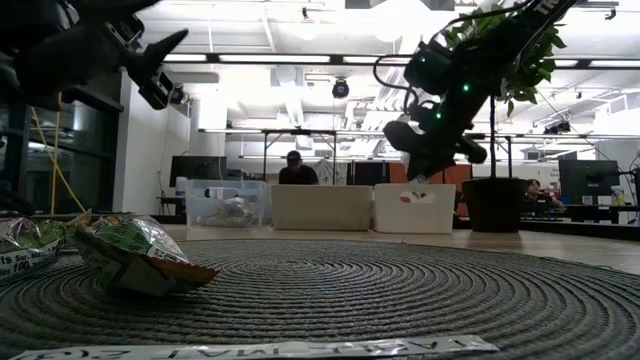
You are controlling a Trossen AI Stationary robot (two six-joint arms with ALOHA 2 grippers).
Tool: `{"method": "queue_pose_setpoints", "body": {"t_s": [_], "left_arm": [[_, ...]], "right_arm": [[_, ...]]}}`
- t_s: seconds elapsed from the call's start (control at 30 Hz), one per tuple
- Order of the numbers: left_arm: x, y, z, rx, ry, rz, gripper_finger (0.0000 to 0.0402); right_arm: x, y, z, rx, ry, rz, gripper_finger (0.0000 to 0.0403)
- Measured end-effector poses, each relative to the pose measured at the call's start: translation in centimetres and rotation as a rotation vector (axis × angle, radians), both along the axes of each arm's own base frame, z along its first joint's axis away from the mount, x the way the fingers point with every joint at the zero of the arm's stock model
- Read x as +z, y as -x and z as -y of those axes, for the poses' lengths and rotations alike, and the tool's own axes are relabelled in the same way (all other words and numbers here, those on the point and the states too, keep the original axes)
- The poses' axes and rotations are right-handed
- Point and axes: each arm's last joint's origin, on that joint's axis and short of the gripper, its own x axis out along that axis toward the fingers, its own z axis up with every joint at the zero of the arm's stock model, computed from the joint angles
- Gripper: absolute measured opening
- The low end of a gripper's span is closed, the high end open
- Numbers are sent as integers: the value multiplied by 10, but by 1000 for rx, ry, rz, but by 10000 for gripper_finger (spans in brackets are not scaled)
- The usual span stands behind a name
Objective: Pick and place Granola Bars by type
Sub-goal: Put the orange granola bar into the white bin
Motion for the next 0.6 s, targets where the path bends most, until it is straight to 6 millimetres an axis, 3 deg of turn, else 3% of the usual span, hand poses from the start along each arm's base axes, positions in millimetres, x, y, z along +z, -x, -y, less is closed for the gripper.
{"method": "queue_pose_setpoints", "body": {"t_s": [0.2,0.6], "left_arm": [[2,1,2,-70,-34,20,192],[8,5,4,-87,-115,107,192]], "right_arm": [[-2,4,4,2,-38,-7,65],[-3,5,4,0,-60,3,105]]}}
